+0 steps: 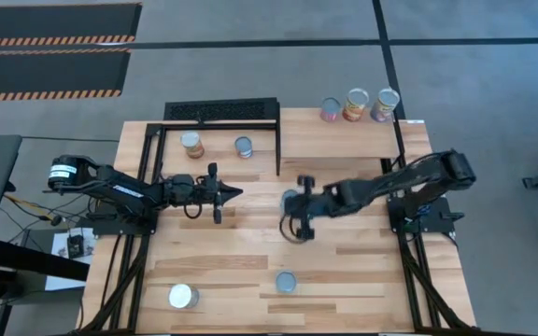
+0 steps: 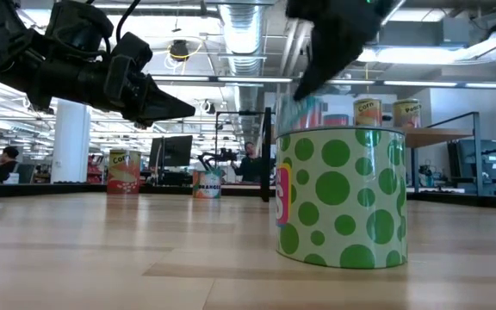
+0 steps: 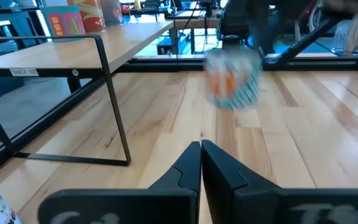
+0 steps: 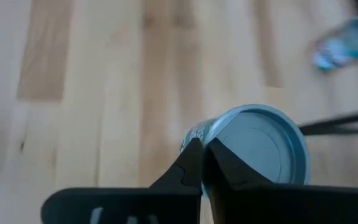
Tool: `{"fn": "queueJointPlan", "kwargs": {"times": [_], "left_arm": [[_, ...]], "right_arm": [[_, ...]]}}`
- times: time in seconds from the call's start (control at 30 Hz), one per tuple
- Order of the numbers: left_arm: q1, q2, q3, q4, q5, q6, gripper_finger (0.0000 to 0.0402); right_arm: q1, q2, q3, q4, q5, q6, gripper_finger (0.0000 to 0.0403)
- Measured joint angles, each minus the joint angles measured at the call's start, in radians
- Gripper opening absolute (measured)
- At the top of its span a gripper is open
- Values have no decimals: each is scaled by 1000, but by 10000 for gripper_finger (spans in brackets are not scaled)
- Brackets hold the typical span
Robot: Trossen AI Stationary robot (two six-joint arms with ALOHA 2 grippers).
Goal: Pick and place cans onto a shelf
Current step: Put the canned carrots on the shelf
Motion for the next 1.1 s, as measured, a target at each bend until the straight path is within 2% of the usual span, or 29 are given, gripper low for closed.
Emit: {"fn": "queueJointPlan", "kwargs": {"times": [0.2,0.37,0.47,0.63,0.73,1.1], "left_arm": [[0,0,0,6,0,0,4],[0,0,0,7,0,-10,4],[0,0,0,7,0,-10,4],[0,0,0,1,0,-10,4],[0,0,0,3,0,-10,4],[0,0,0,4,0,-10,4]], "right_arm": [[-69,-48,213,-222,97,4,6],[-228,1,367,-319,104,-114,11],[-337,42,415,-346,73,-194,8],[-513,92,465,-339,-66,-286,10],[-596,127,474,-337,-107,-314,11],[-741,216,482,-278,-189,-374,14]]}}
